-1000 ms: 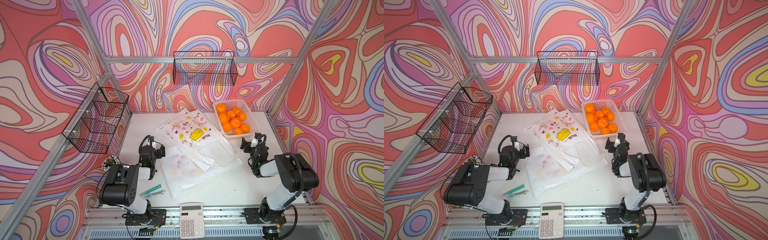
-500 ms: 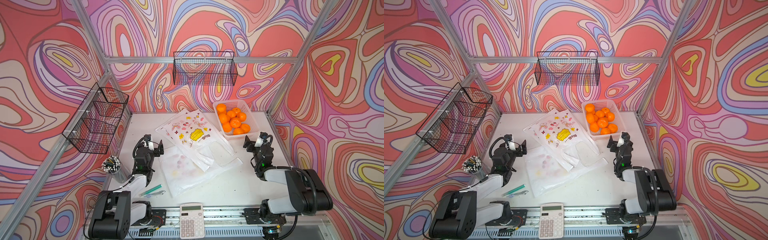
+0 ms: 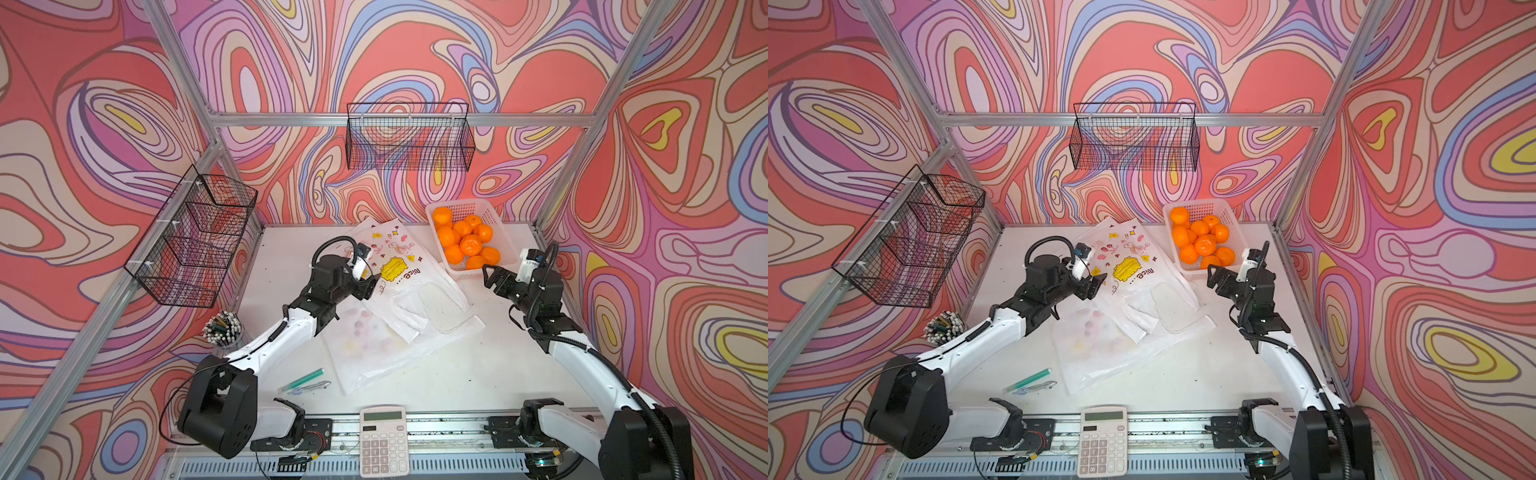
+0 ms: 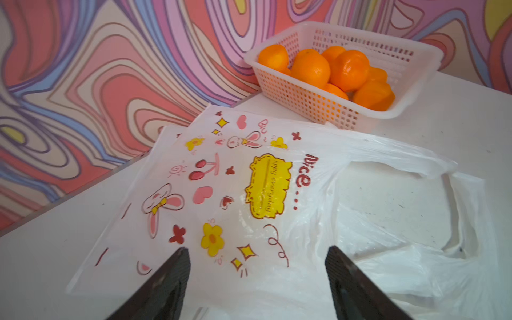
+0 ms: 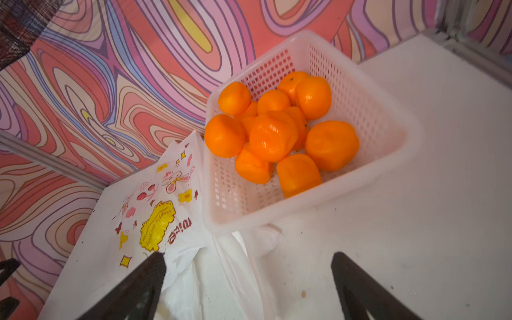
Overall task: Place the oranges into plastic bags & tie knots
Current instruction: Open the plastic bag from the plastic bag.
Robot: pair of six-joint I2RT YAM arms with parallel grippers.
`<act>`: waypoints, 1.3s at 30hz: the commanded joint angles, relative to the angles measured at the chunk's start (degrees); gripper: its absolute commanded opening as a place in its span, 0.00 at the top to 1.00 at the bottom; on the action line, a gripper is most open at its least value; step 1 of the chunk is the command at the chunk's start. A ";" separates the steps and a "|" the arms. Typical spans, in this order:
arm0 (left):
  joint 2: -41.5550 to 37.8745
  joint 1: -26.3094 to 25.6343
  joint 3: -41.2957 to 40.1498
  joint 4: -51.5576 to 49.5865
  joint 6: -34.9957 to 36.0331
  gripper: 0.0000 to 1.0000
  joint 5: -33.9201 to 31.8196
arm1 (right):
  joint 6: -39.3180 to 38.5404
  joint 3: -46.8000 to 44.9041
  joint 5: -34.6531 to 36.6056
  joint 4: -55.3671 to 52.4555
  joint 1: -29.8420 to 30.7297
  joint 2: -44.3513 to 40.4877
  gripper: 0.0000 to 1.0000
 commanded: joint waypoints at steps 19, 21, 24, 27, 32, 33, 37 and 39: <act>36.12 -10.31 35.80 -25.14 16.66 0.14 -4.80 | 1.82 -1.29 0.85 -12.58 0.21 -9.15 0.02; 38.12 -10.52 37.65 -24.88 16.73 0.14 -5.91 | 1.65 -1.40 0.96 -12.67 0.24 -9.29 0.02; 40.49 -10.70 40.29 -24.69 16.60 0.14 -7.09 | 1.63 -1.58 0.96 -12.58 0.22 -8.99 0.02; 42.55 -10.84 42.32 -24.18 16.30 0.13 -8.59 | 1.53 -1.60 0.96 -12.29 0.24 -8.54 0.02; 45.39 -11.17 44.70 -23.62 16.47 0.14 -11.00 | 1.48 -1.83 0.96 -11.88 0.22 -7.95 0.02; 45.68 -11.23 44.80 -23.41 16.43 0.15 -11.29 | 1.40 -1.80 0.96 -11.88 0.17 -7.79 0.02; 46.83 -11.30 45.53 -23.60 16.44 0.22 -11.59 | 1.12 -1.79 1.05 -11.88 0.21 -7.57 0.02; 47.42 -11.23 46.14 -24.35 16.49 0.29 -11.72 | 0.94 -1.72 1.18 -11.97 0.22 -7.62 0.02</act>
